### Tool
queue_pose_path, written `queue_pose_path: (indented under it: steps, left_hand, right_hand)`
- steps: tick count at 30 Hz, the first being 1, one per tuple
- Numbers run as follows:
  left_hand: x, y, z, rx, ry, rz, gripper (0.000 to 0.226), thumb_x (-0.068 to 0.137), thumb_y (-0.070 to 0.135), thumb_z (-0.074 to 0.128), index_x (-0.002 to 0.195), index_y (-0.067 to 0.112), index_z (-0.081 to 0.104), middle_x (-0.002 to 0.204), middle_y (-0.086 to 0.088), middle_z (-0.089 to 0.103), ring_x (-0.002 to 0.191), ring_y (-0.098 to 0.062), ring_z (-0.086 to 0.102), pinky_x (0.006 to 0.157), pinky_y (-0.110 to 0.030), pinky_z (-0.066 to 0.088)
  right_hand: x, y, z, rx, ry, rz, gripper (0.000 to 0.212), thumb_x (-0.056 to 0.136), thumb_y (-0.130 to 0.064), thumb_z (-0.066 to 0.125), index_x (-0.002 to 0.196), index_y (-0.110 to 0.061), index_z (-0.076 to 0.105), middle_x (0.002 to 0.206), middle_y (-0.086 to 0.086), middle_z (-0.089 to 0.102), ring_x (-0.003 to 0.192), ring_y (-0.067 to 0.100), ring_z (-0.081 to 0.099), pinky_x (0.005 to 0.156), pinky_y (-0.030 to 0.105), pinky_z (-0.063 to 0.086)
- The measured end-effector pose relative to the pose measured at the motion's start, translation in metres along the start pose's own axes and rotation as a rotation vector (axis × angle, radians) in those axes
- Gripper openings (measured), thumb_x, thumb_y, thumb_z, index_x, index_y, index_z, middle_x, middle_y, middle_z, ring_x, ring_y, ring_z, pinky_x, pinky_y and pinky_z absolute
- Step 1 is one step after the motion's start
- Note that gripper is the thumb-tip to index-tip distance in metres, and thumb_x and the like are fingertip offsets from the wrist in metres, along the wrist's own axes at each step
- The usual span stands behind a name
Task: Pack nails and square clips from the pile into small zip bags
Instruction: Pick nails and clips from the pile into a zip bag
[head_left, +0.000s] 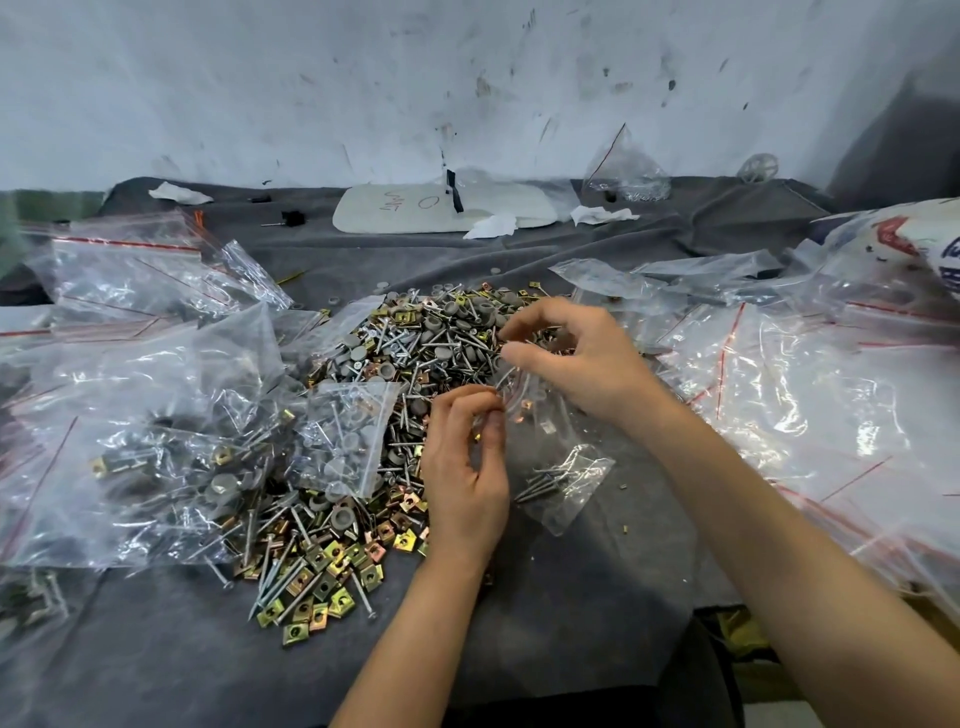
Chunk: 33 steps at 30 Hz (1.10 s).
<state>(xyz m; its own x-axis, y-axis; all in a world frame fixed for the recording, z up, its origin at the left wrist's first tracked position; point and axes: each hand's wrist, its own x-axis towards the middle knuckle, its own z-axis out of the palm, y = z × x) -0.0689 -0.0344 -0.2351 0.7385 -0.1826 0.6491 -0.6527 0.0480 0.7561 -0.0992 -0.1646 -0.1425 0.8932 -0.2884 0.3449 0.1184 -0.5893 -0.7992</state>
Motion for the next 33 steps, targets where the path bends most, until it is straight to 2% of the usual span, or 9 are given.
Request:
queue_pose_path:
  steps: [4,10,16,18,20,22,26,29,33]
  left_hand:
    - [0.0,0.0,0.0,-0.027,0.006,-0.013,0.009,0.093,0.019,0.048,0.097,0.023,0.055,0.103,-0.007,0.059,0.1,-0.013,0.057,0.084,-0.026,0.046]
    - [0.001,-0.001,-0.001,-0.032,0.017,-0.007,0.011,0.093,0.022,0.046,0.098,0.025,0.055,0.103,-0.005,0.059,0.099,-0.015,0.057,0.083,-0.029,0.047]
    - [0.001,0.003,-0.002,-0.022,0.038,-0.013,0.009,0.093,0.02,0.047,0.096,0.025,0.055,0.101,-0.003,0.06,0.098,-0.016,0.058,0.083,-0.03,0.047]
    - [0.0,0.006,-0.003,-0.007,0.019,-0.048,0.007,0.093,0.016,0.05,0.094,0.021,0.054,0.102,-0.001,0.06,0.098,-0.015,0.059,0.081,-0.033,0.049]
    - [0.002,0.013,-0.006,0.016,-0.019,-0.062,0.007,0.09,0.012,0.053,0.093,0.018,0.056,0.103,0.001,0.061,0.097,-0.012,0.06,0.075,-0.029,0.049]
    - [0.014,0.028,-0.012,-0.026,-0.063,-0.024,0.007,0.088,0.011,0.056,0.093,0.015,0.058,0.103,0.0,0.062,0.096,-0.013,0.061,0.075,-0.028,0.051]
    - [0.056,0.074,-0.029,-0.161,-0.049,0.124,0.01,0.09,0.013,0.054,0.096,0.021,0.056,0.105,0.0,0.062,0.1,-0.014,0.061,0.084,-0.025,0.051]
    - [0.075,0.093,-0.04,-0.063,-0.09,0.231,0.01,0.091,0.015,0.054,0.095,0.024,0.055,0.105,-0.002,0.061,0.101,-0.018,0.061,0.083,-0.033,0.052]
    - [0.068,0.084,-0.04,0.208,-0.239,0.368,0.01,0.087,0.016,0.059,0.094,0.01,0.062,0.109,0.002,0.058,0.102,-0.007,0.057,0.084,-0.018,0.05]
  right_hand:
    - [0.001,0.015,-0.009,0.092,0.081,0.041,0.009,0.087,-0.022,0.068,0.095,-0.025,0.067,0.091,-0.011,0.068,0.086,-0.001,0.063,0.076,0.015,0.049]
    - [-0.019,0.055,-0.003,0.141,-0.191,0.327,0.026,0.081,-0.047,0.065,0.101,-0.031,0.067,0.091,-0.009,0.072,0.085,0.008,0.068,0.073,0.02,0.05]
    - [-0.028,0.074,-0.008,0.235,-0.355,0.313,0.015,0.083,-0.035,0.071,0.092,-0.023,0.074,0.084,0.006,0.074,0.07,0.017,0.068,0.062,0.025,0.054]
    - [-0.032,0.077,-0.009,0.296,-0.376,0.273,0.028,0.078,-0.044,0.073,0.091,-0.019,0.074,0.082,0.006,0.073,0.068,0.016,0.066,0.06,0.025,0.053]
    - [-0.039,0.082,-0.008,0.444,-0.312,0.3,0.042,0.074,-0.055,0.073,0.089,-0.016,0.075,0.082,0.007,0.073,0.071,0.02,0.067,0.063,0.026,0.054]
    - [-0.046,0.085,-0.006,0.545,-0.039,0.303,0.045,0.074,-0.059,0.067,0.08,-0.015,0.075,0.076,0.006,0.072,0.069,0.019,0.066,0.062,0.023,0.052]
    - [-0.049,0.091,-0.003,-0.276,0.546,0.063,0.012,0.087,-0.024,0.064,0.083,-0.015,0.071,0.078,0.0,0.068,0.075,0.019,0.063,0.065,0.019,0.041]
    - [-0.047,0.098,-0.005,-0.534,0.408,0.24,0.019,0.089,-0.02,0.063,0.105,-0.011,0.067,0.108,0.007,0.064,0.107,0.026,0.053,0.087,0.029,0.04]
    - [-0.047,0.103,-0.004,-0.673,0.184,0.351,0.029,0.09,-0.03,0.06,0.113,-0.014,0.066,0.12,0.007,0.058,0.119,0.029,0.039,0.1,0.037,0.034]
